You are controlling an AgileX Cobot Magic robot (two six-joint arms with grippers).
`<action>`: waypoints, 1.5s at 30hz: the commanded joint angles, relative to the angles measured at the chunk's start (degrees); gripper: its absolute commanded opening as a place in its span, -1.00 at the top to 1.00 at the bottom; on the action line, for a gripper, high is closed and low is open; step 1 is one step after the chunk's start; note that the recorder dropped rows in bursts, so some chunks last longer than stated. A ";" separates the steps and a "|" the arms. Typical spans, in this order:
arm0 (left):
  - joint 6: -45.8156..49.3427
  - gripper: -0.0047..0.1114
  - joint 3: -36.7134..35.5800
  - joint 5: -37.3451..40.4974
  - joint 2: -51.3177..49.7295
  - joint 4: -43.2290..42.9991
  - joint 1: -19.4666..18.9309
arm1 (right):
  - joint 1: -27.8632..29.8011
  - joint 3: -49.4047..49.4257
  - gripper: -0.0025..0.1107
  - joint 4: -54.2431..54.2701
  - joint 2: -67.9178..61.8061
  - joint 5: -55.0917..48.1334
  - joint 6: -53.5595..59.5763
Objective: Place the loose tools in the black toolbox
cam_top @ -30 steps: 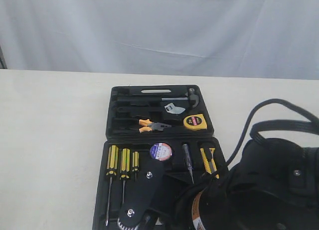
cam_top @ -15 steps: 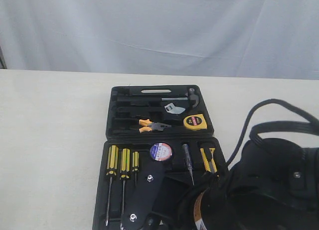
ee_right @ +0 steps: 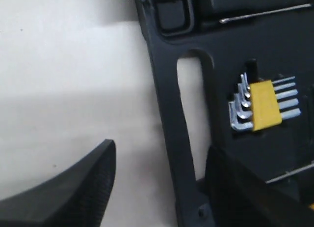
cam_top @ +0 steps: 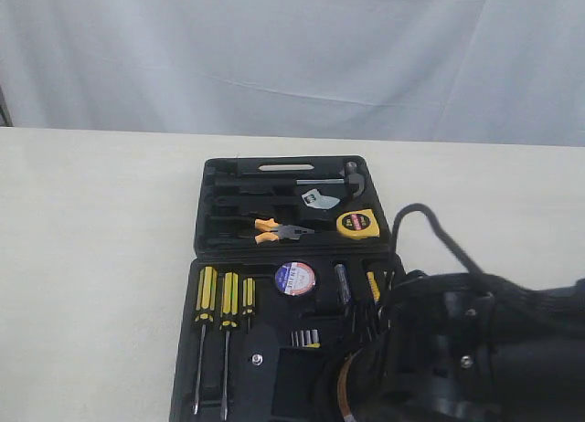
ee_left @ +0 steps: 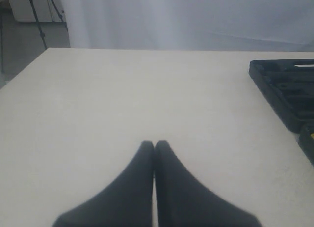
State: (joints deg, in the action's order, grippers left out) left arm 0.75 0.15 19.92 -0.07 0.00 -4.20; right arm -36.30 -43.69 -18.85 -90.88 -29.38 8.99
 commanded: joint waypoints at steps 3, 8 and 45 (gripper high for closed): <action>-0.33 0.92 -0.15 -0.31 0.07 0.00 0.27 | -0.15 0.18 0.01 -0.86 -4.26 4.86 -0.16; -0.33 0.92 -0.15 -0.31 0.07 0.00 0.27 | -0.15 0.18 0.01 -0.86 -6.76 6.73 -0.16; -0.33 0.92 -0.15 -0.31 0.07 0.00 0.27 | 0.23 -5.47 0.96 -5.34 -3.12 -3.52 -6.73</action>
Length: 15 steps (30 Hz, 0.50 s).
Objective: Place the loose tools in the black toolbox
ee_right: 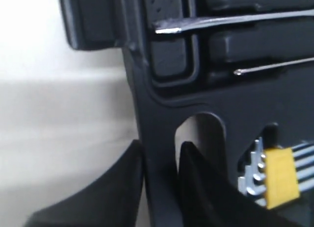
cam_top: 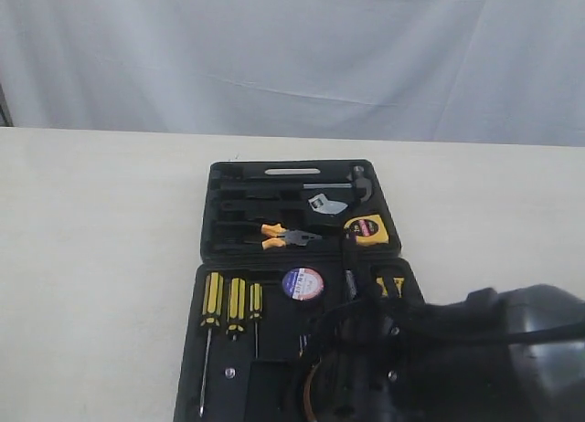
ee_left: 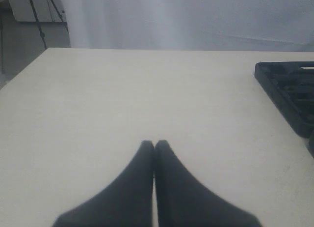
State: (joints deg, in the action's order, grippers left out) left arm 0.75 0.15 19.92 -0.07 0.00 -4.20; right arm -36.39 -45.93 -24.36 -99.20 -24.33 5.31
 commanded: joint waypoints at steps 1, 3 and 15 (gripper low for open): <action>-0.33 0.92 -0.15 -0.31 0.07 0.00 0.27 | 0.31 -4.40 0.96 0.16 6.66 -11.33 -2.98; -0.33 0.92 -0.15 -0.31 0.07 0.00 0.27 | 0.21 -6.92 0.96 0.16 9.73 -15.82 -2.73; -0.33 0.92 -0.15 -0.31 0.07 0.00 0.27 | 0.21 -22.76 0.96 -0.92 20.83 -37.27 5.22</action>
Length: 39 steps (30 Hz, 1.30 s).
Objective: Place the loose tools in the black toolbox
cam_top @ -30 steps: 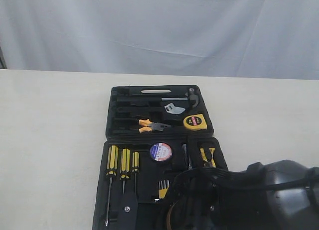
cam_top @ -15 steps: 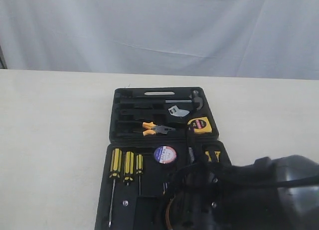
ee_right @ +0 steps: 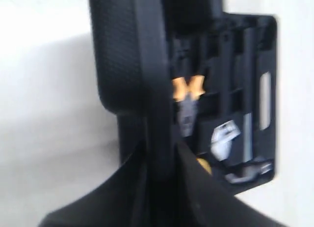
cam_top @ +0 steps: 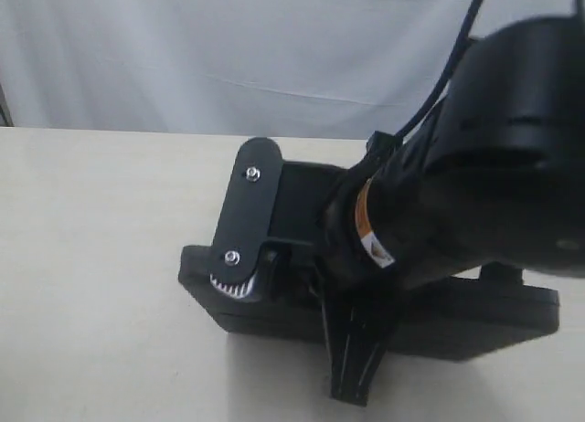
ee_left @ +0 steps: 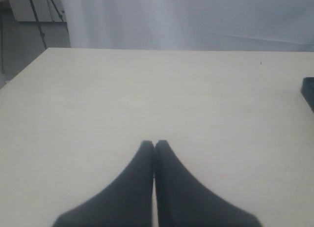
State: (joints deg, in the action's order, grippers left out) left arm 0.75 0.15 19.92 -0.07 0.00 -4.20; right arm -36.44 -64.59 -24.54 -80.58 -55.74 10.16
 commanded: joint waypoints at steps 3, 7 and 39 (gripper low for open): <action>-0.33 0.92 -0.15 -0.31 0.07 0.00 0.27 | 0.37 -5.34 0.96 -4.65 2.36 -4.87 0.37; -0.33 0.92 -0.15 -0.31 0.07 0.00 0.27 | 0.51 -5.34 0.96 -10.31 -0.09 -3.20 0.37; -0.33 0.92 -0.15 -0.31 0.07 0.00 0.27 | 34.31 -5.34 0.96 11.80 -40.89 21.50 11.52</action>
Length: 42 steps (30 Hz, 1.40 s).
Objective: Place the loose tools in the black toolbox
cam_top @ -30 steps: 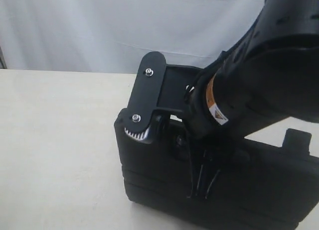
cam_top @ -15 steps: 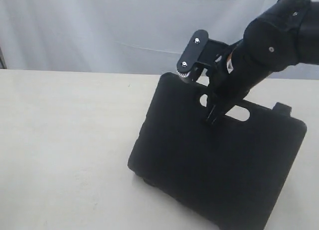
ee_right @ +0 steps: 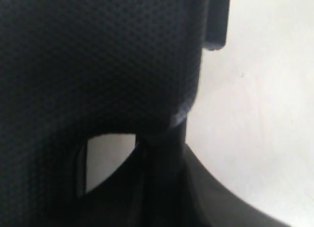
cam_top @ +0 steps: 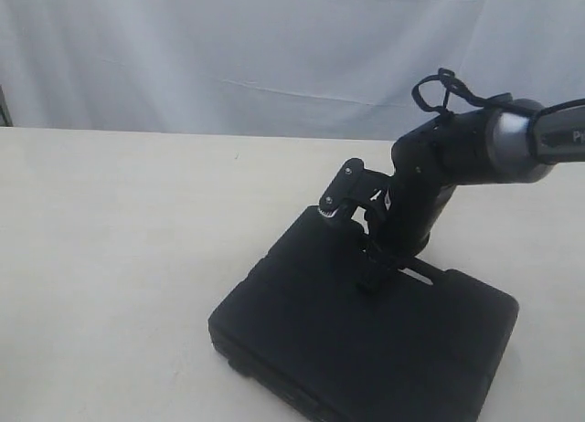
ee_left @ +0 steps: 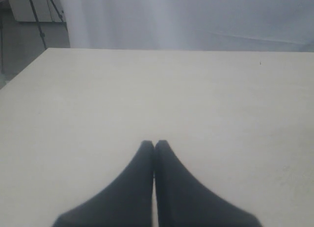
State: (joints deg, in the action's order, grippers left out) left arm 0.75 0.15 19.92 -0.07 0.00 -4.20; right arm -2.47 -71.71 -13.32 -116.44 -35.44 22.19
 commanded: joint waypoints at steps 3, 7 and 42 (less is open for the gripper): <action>-0.33 0.92 -0.15 -0.31 0.07 0.00 0.27 | 0.34 1.78 0.86 0.58 -4.92 2.36 -3.57; -0.33 0.92 -0.15 -0.31 0.07 0.00 0.27 | 0.34 1.78 0.06 0.67 -3.37 2.15 -4.33; -0.33 0.92 -0.15 -0.31 0.07 0.00 0.27 | 0.34 -7.47 -0.07 -4.57 8.90 -12.53 -20.30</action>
State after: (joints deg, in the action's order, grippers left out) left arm 0.75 0.15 19.92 -0.07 0.00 -4.20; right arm -2.41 -78.88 -17.62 -109.77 -44.60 5.10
